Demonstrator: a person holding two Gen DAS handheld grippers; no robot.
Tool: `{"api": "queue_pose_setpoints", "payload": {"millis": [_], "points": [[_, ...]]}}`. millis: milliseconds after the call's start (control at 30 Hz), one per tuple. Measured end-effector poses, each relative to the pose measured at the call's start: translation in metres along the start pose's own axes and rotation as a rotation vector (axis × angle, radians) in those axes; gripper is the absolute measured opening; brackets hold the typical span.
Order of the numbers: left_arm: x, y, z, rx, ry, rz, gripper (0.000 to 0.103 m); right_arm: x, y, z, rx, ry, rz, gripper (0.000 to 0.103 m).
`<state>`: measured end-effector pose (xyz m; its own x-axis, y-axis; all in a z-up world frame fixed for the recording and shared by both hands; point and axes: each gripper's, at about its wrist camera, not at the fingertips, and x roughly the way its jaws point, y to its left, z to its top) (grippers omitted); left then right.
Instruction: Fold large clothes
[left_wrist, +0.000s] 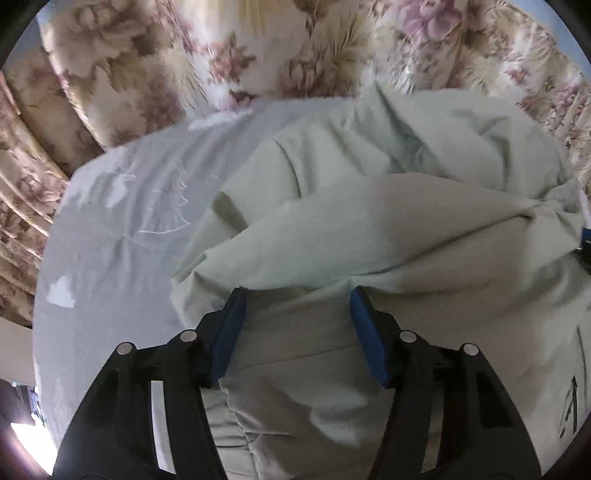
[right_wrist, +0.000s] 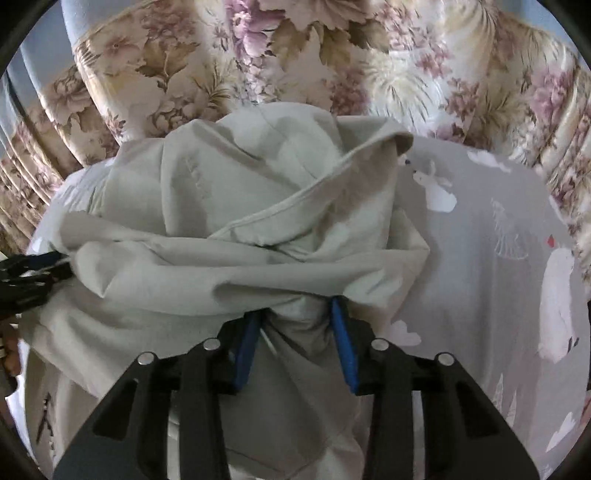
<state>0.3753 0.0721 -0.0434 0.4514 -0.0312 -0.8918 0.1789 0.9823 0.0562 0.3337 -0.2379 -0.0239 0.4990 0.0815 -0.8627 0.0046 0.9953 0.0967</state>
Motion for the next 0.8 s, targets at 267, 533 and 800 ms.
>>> {"api": "queue_pose_setpoints", "payload": {"millis": [267, 533, 800], "points": [[-0.057, 0.002, 0.001, -0.038, -0.115, -0.02, 0.09, -0.058, -0.03, 0.015, 0.076, -0.114, 0.096, 0.041], [-0.06, -0.033, 0.045, -0.087, -0.177, -0.117, 0.097, -0.048, -0.041, 0.06, 0.099, -0.128, 0.052, 0.045], [-0.004, -0.082, 0.079, -0.052, -0.062, -0.213, 0.034, -0.016, -0.041, 0.071, 0.116, -0.127, 0.083, 0.044]]}}
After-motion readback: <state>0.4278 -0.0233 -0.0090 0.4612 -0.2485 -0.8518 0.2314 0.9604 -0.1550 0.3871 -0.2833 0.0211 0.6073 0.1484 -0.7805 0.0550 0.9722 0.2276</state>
